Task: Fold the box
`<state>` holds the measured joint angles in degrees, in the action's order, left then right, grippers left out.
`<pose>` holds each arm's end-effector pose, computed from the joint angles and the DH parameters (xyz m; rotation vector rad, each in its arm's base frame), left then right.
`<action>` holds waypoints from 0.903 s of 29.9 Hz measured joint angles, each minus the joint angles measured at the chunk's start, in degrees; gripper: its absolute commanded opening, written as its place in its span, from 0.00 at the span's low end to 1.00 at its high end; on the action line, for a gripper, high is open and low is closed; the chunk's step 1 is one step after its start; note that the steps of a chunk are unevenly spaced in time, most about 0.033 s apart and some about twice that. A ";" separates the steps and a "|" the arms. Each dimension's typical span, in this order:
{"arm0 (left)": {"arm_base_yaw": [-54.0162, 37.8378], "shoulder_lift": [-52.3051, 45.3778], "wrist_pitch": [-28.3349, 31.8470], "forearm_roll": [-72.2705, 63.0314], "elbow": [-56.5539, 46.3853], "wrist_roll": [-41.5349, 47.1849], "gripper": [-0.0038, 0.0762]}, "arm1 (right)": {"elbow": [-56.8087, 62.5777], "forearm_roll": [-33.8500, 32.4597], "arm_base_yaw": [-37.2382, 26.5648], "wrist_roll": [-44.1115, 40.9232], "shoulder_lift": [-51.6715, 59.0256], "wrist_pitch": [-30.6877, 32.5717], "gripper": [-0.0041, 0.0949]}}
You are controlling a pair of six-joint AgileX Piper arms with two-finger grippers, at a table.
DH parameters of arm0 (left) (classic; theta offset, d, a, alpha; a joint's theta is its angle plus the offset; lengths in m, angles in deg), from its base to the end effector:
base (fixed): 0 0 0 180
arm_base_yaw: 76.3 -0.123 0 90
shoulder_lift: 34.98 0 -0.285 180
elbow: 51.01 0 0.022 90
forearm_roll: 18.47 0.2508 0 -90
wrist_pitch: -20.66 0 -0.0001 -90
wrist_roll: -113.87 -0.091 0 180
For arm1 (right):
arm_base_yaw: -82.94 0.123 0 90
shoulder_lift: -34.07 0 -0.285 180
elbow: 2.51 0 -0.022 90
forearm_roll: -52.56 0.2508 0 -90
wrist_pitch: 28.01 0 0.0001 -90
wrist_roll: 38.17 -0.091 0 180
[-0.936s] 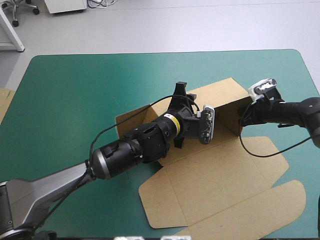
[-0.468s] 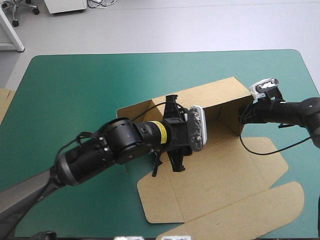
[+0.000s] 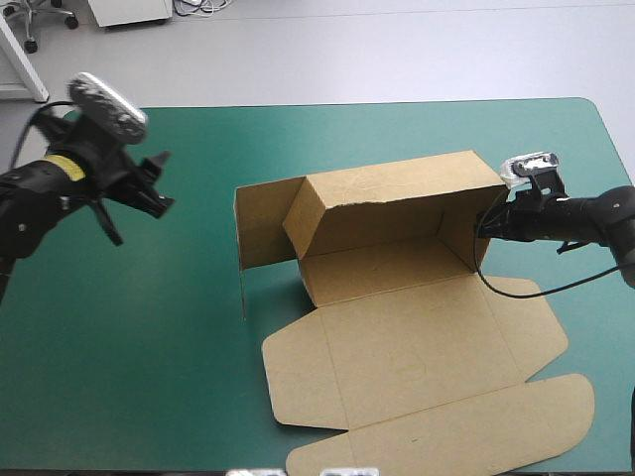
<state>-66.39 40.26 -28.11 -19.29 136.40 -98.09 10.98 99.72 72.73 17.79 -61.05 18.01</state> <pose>0.2290 -0.0410 0.4728 0.7271 1.9085 0.2246 0.3193 -0.0087 0.2853 -0.4034 2.3373 0.4561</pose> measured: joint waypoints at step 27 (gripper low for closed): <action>-22.23 1.58 0.42 -15.65 -16.48 -2.02 0.60 | -31.85 -30.76 15.99 -43.89 -14.91 23.73 0.03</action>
<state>-88.62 41.84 -27.69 -34.94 119.92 -100.11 -20.87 68.96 88.72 -26.10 -75.95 41.74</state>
